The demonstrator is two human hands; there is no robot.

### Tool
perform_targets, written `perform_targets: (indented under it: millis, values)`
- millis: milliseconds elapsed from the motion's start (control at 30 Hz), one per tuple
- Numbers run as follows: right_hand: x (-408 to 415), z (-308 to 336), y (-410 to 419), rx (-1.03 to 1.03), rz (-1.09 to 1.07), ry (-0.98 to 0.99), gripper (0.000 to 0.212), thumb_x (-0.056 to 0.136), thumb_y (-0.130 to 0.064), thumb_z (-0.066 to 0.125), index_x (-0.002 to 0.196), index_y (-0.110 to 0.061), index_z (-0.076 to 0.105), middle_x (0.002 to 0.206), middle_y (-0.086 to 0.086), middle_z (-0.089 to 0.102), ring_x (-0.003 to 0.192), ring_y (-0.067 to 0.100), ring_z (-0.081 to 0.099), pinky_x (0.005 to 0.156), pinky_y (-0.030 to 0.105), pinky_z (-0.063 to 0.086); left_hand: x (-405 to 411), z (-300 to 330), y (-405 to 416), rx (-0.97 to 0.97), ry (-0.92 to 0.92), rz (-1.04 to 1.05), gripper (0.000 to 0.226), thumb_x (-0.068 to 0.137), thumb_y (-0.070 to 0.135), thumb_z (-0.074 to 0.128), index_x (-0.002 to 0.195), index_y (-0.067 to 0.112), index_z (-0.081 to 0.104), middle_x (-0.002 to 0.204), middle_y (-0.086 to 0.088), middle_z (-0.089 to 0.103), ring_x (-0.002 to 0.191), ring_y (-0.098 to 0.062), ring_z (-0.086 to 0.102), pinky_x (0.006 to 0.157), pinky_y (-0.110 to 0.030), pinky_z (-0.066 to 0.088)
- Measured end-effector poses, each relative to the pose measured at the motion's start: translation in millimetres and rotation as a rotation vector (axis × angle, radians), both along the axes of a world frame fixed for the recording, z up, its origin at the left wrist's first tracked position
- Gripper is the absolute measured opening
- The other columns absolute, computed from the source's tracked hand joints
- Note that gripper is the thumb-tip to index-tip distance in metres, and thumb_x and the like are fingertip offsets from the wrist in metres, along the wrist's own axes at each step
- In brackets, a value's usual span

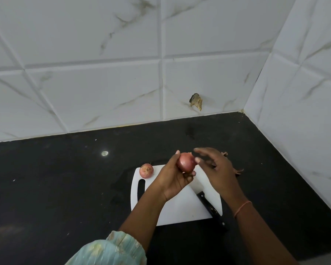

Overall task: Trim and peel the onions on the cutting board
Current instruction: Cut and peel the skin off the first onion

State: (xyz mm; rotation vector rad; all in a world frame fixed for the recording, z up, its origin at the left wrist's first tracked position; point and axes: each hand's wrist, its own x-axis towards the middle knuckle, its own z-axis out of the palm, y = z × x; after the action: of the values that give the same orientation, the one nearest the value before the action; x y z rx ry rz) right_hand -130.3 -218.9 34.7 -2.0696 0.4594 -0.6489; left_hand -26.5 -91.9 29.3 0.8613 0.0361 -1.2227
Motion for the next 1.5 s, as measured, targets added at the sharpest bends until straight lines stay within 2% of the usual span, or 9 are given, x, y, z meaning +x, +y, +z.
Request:
perform_targets:
  millis: [100,267,533,800,933,1100,1233,1333,1500]
  values:
    - [6,9,4,-0.020,0.147,-0.039,0.025,0.088,-0.012,0.069,0.111,-0.022,0.071,0.108,-0.015,0.065,0.105,0.007,0.062,0.087,0.024,0.053,1,6,2,0.073,-0.119,-0.042,0.060,0.094,0.065,0.043,0.110,0.009,0.058,0.083,-0.010,0.062,0.049,-0.010,0.042,0.042,-0.017,0.037]
    - [5,14,2,0.018,0.191,-0.089,0.024,0.083,-0.007,0.073,0.099,-0.024,0.073,0.096,-0.012,0.065,0.095,0.014,0.065,0.082,0.030,0.056,6,13,9,0.147,-0.149,-0.176,0.072,0.089,0.077,0.033,0.092,0.009,0.056,0.074,-0.011,0.059,0.042,-0.009,0.036,0.037,-0.016,0.029]
    - [-1,25,6,-0.109,0.149,-0.124,0.004,0.090,-0.011,0.065,0.091,-0.014,0.068,0.090,-0.009,0.064,0.085,0.013,0.063,0.074,0.026,0.054,10,27,20,-0.004,-0.109,-0.330,0.050,0.086,0.050,0.041,0.106,0.007,0.056,0.088,-0.013,0.059,0.056,-0.014,0.048,0.045,-0.019,0.041]
    - [3,29,12,0.060,0.073,-0.070,0.003,0.091,-0.016,0.066,0.092,-0.019,0.066,0.084,-0.008,0.067,0.073,0.007,0.065,0.067,0.017,0.053,5,25,15,0.142,-0.198,-0.239,0.072,0.080,0.081,0.048,0.085,0.009,0.059,0.067,-0.004,0.048,0.050,-0.008,0.039,0.041,-0.014,0.032]
    - [6,28,14,0.174,0.005,-0.062,0.002,0.091,-0.016,0.065,0.090,-0.018,0.067,0.082,-0.002,0.069,0.068,0.008,0.065,0.061,0.018,0.053,-2,25,9,0.200,-0.266,-0.194,0.062,0.085,0.072,0.050,0.082,0.010,0.057,0.063,-0.002,0.044,0.049,-0.009,0.035,0.041,-0.015,0.028]
    - [0,20,1,0.202,-0.165,-0.043,0.004,0.094,-0.017,0.062,0.091,-0.017,0.065,0.083,0.002,0.067,0.065,0.009,0.065,0.059,0.024,0.055,0,22,12,0.123,-0.161,-0.221,0.062,0.089,0.066,0.047,0.097,0.007,0.064,0.063,-0.004,0.042,0.043,-0.007,0.034,0.037,-0.014,0.027]
    - [-8,26,4,0.228,-0.016,-0.151,0.006,0.087,-0.020,0.070,0.092,-0.021,0.068,0.084,-0.003,0.067,0.074,0.009,0.064,0.062,0.019,0.051,1,23,8,0.175,-0.191,-0.180,0.065,0.084,0.073,0.051,0.091,0.009,0.062,0.062,-0.003,0.044,0.044,-0.007,0.034,0.036,-0.014,0.029]
    - [-3,25,14,0.094,0.069,-0.094,0.021,0.078,-0.028,0.077,0.096,-0.022,0.067,0.094,-0.010,0.063,0.086,0.009,0.063,0.068,0.018,0.052,-2,23,6,0.193,-0.211,-0.165,0.062,0.083,0.074,0.052,0.076,0.012,0.060,0.062,-0.002,0.045,0.047,-0.008,0.035,0.038,-0.015,0.029]
    - [5,18,10,0.139,0.025,-0.109,0.010,0.086,-0.015,0.071,0.086,-0.022,0.064,0.088,-0.006,0.062,0.082,0.014,0.064,0.069,0.030,0.056,-1,23,5,0.189,-0.242,-0.163,0.057,0.089,0.066,0.049,0.089,0.010,0.061,0.068,-0.006,0.053,0.054,-0.012,0.044,0.046,-0.018,0.035]
